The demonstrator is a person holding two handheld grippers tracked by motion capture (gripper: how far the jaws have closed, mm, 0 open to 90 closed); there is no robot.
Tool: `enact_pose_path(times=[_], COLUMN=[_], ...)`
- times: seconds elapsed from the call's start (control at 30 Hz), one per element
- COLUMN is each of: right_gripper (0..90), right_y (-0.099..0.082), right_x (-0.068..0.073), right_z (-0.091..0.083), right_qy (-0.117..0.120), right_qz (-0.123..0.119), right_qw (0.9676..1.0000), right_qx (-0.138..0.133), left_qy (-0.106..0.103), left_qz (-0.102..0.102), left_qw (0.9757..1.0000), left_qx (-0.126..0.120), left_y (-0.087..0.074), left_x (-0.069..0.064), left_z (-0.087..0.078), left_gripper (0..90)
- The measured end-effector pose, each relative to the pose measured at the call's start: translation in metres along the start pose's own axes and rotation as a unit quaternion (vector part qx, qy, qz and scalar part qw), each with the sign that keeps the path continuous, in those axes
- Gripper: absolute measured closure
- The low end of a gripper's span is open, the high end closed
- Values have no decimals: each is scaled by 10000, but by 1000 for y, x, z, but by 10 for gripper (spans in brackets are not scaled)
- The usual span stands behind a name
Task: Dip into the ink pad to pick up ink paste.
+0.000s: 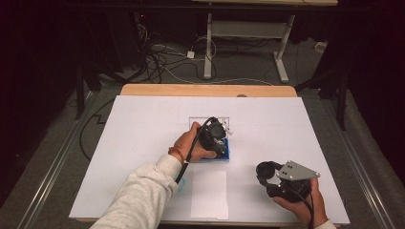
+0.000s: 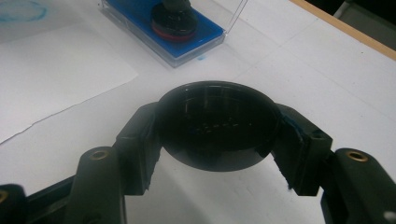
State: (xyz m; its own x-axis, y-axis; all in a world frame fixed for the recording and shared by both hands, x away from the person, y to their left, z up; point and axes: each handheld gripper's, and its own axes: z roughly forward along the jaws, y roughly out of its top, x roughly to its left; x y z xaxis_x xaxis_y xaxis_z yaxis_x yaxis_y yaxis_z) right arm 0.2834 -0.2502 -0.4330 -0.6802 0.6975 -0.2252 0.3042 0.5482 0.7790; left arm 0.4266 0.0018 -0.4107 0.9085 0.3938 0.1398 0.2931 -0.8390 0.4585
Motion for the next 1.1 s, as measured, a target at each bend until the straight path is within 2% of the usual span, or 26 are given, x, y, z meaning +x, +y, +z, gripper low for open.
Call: enact_pose_path(times=[0.17, 0.3, 0.47, 0.63, 0.93, 1.1], right_gripper=[386, 386, 386, 386, 386, 386], right_y=[0, 0, 0, -1, 0, 0], right_x=[1, 1, 2, 2, 3, 4], right_z=[1, 1, 2, 2, 2, 3], right_qy=[37, 42, 59, 66, 53, 35], right_qz=[6, 27, -6, -6, -22, -14], right_qw=[10000, 10000, 10000, 10000, 10000, 10000], right_qx=[13, 14, 21, 26, 24, 30], left_qy=[51, 113, 87, 101, 176, 136], left_qz=[25, 87, 102, 50, -80, -48], left_qw=[9999, 9999, 9999, 9999, 9996, 9998], left_qx=[-115, -64, -23, -79, -214, -170], left_y=[-4, -3, -4, -5, -8, -8], left_x=[0, -2, 2, 4, -1, 1], left_z=[1, 1, 0, 1, 3, 3], left_gripper=[549, 550, 550, 551, 549, 550])
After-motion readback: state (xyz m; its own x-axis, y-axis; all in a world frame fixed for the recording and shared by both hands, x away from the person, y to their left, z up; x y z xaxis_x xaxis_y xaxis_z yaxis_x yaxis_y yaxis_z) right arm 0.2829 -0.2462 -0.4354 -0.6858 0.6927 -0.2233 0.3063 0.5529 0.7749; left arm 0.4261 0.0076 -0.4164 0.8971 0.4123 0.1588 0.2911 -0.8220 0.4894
